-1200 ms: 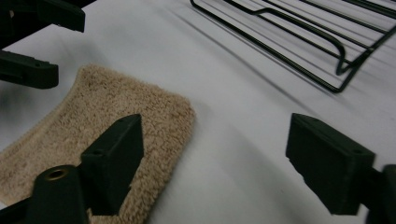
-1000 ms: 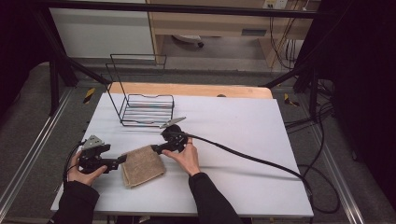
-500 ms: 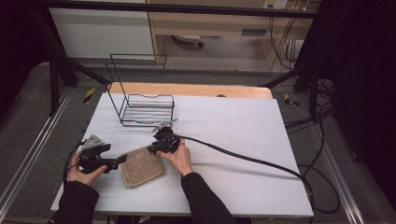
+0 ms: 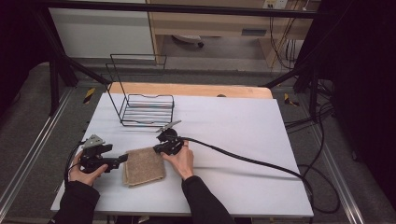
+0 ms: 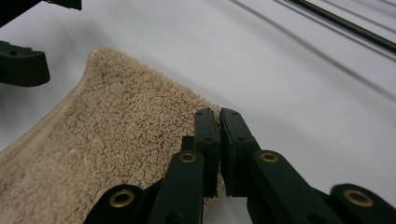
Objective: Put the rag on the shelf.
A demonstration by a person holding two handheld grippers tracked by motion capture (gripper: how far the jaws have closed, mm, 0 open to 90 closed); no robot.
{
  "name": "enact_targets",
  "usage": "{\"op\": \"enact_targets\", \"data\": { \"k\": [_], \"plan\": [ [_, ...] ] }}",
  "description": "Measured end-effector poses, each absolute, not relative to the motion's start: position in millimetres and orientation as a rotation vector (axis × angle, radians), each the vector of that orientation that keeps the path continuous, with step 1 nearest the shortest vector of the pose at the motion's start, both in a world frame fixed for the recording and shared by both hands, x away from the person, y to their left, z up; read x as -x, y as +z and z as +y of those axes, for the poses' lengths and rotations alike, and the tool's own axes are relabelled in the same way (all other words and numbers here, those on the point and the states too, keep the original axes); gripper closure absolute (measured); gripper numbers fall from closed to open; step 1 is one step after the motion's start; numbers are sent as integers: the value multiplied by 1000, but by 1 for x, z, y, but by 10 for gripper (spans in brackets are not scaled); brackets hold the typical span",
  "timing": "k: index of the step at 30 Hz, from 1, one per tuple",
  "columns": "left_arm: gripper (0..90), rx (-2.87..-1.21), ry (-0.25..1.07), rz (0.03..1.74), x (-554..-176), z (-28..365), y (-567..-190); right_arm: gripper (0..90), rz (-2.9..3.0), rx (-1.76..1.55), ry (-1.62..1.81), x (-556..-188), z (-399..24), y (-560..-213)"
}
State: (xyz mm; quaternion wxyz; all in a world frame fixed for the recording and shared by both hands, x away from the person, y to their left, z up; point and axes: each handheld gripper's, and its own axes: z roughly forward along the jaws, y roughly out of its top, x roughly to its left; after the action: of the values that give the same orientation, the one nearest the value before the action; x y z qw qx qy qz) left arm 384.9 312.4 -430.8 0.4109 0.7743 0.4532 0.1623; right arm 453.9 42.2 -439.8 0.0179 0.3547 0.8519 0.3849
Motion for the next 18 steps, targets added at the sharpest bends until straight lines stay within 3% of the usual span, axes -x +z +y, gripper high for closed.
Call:
{"op": "enact_targets", "data": {
  "k": [4,12,14,18],
  "plan": [
    [204,-1934,384,1153,-389,308,-432,860,2624,-1128,1191,-450,35,-439],
    [374,-1967,378,1165,-404,290,-435,834,2579,-1134,1180,-441,25,-441],
    [461,-1956,357,1171,-408,288,-437,744,2557,-1106,1184,-441,22,-441],
    [538,-1951,312,1184,-415,288,-442,663,2535,-1101,1199,-442,18,-438]
  ]
}}
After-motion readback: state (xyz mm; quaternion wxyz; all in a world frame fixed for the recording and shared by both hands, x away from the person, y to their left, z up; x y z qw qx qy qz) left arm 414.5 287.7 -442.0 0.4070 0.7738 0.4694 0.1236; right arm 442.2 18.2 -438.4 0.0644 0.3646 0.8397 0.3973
